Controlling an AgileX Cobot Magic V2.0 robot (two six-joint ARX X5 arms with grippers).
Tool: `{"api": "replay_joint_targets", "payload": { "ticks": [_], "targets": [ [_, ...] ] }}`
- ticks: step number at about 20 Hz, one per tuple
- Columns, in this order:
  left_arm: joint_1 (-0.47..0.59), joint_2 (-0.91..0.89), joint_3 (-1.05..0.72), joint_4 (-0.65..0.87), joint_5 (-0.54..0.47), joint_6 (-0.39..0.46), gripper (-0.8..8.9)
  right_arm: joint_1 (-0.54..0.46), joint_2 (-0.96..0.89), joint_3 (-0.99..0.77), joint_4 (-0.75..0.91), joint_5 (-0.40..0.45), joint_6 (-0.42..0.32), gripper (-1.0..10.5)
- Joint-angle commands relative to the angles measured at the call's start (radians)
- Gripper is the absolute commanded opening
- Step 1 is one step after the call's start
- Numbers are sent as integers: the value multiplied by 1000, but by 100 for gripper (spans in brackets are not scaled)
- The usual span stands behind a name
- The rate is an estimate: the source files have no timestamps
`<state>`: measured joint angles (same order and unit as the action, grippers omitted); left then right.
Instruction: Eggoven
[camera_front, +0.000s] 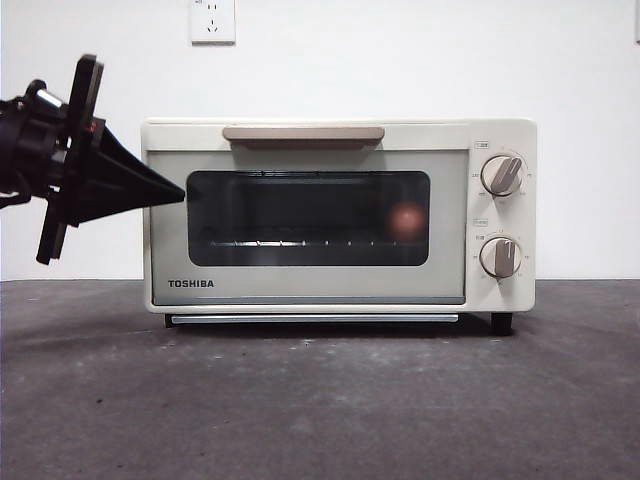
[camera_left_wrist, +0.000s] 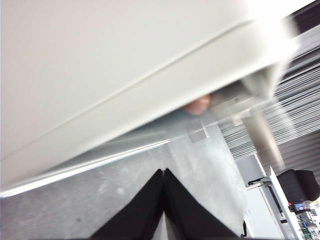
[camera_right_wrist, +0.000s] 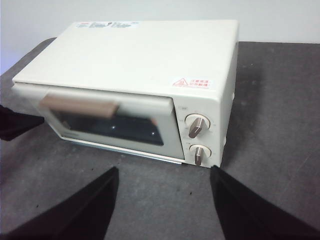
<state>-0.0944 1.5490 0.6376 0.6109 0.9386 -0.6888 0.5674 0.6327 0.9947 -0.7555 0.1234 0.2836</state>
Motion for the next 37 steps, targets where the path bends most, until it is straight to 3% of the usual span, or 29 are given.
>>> {"api": "replay_joint_targets", "payload": {
  "ticks": [1, 5, 8, 15, 25, 27, 31, 37],
  "targets": [
    [-2, -41, 10, 3, 2, -11, 7, 6, 6, 19, -7, -19, -11, 296],
    [-4, -153, 10, -76, -18, 2, 7, 6, 7, 19, -11, -58, -11, 296],
    [-9, -262, 10, -200, -41, 77, 7, 6, 7, 19, -12, -89, -11, 296],
    [-63, -578, 11, -625, -233, 291, 7, 6, 22, 19, -35, -155, -13, 291],
    [-117, -904, 37, -1051, -491, 431, 7, 6, 87, 19, -134, -292, -51, 268],
    [-117, -939, 47, -1113, -520, 455, 7, 6, 105, 19, -141, -328, -58, 218],
    [-117, -990, 63, -1193, -538, 480, 7, 6, 129, 18, -158, -345, -76, 16],
    [-117, -1015, 63, -1211, -539, 480, 7, 8, 144, -9, -164, -359, -103, 5]
  ]
}}
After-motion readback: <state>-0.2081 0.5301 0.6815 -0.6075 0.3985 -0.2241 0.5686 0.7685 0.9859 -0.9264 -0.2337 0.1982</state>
